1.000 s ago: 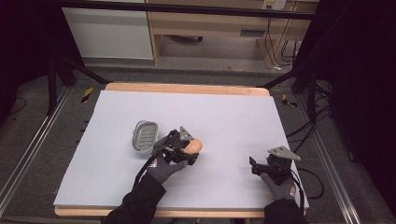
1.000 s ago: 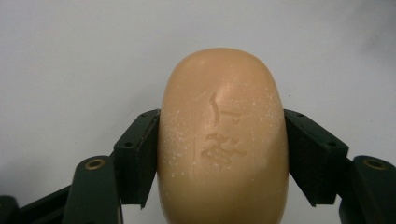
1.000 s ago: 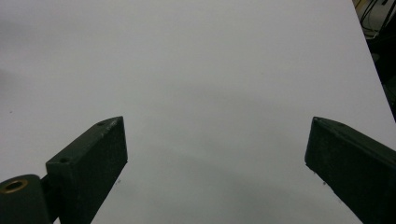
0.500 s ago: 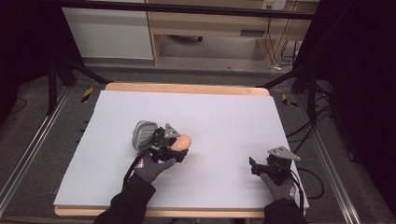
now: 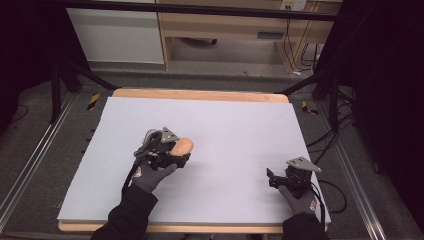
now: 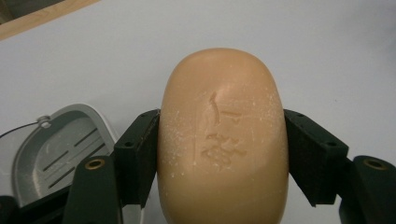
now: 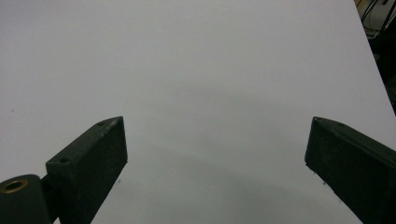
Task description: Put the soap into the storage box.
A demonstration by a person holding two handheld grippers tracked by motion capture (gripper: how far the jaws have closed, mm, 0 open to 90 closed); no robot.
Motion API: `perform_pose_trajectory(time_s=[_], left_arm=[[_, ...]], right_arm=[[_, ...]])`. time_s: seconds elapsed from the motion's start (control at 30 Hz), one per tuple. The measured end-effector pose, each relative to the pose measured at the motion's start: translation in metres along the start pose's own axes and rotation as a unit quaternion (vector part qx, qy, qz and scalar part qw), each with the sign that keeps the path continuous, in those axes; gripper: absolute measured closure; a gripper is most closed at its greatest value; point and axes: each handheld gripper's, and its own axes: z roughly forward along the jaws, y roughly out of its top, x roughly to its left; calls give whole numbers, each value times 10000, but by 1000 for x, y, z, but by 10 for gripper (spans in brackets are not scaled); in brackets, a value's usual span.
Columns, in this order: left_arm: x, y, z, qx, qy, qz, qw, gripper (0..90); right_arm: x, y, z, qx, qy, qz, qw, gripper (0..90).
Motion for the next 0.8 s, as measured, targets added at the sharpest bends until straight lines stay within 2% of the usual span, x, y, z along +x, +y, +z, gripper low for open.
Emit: perform_pose_trajectory(time_s=[0.1,0.3,0.37,0.47,0.8], left_arm=[[5,0,-2,-93,49,-141,9998,322],[16,-1,-6,-82,187,-211,9996,322],[22,-2,-8,-148,264,-344,9990,322],[26,-2,-9,-134,302,-361,9988,322],[45,-5,-11,-130,557,-595,9966,322]], right_arm=[[0,0,0,-11,-5,0,10000,59],[0,0,0,-3,6,4,10000,59],[0,0,0,-8,-1,2,10000,59],[0,0,0,-8,1,3,10000,59],[0,0,0,1,8,-2,10000,59]])
